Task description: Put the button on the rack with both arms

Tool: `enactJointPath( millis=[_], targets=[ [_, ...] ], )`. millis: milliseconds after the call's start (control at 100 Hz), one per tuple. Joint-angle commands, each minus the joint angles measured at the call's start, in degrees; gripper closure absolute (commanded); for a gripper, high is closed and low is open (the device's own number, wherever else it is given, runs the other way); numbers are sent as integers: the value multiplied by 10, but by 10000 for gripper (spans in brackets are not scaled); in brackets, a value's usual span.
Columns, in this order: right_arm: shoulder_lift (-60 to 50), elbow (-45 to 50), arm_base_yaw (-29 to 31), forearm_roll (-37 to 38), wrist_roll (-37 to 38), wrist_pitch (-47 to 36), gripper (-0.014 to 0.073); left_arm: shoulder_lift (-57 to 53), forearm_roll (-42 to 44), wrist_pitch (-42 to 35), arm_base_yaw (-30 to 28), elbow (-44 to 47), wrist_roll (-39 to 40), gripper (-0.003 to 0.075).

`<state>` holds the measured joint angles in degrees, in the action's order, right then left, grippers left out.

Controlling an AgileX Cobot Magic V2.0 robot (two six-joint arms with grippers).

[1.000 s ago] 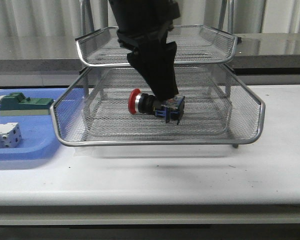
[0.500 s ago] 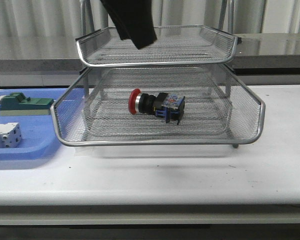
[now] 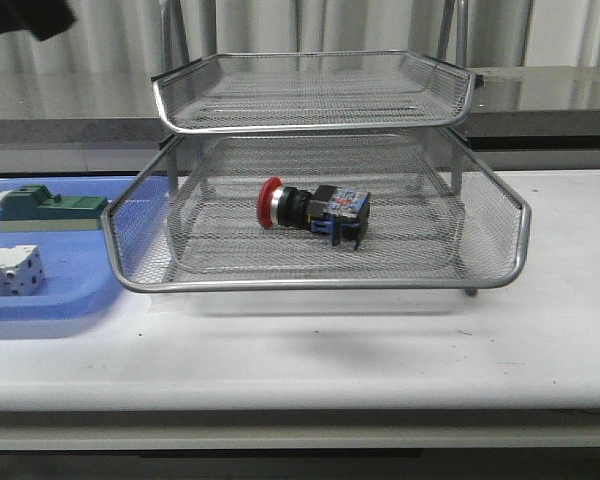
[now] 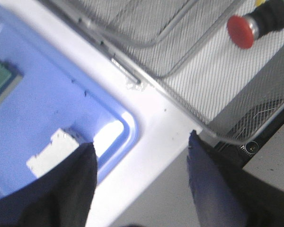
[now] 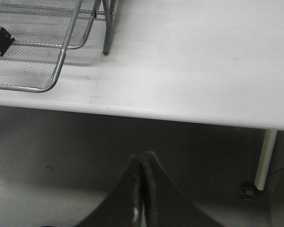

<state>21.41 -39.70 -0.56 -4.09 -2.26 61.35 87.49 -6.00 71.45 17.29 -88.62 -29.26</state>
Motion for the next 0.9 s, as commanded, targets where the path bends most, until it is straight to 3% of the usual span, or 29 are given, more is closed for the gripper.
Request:
enactJointPath(
  millis=[0, 400, 760, 890],
  targets=[
    [5, -18, 3, 1, -2, -33, 663, -70, -12, -37, -24, 44, 11, 312],
    [5, -18, 3, 1, -2, -33, 663, -345, -59, -299, -81, 348, 12, 312],
    [5, -18, 3, 1, -2, -33, 663, -588, -62, -540, -83, 572, 113, 312],
    [5, -18, 3, 1, -2, -33, 663, -651, -104, -612, -83, 643, 119, 312]
  ],
)
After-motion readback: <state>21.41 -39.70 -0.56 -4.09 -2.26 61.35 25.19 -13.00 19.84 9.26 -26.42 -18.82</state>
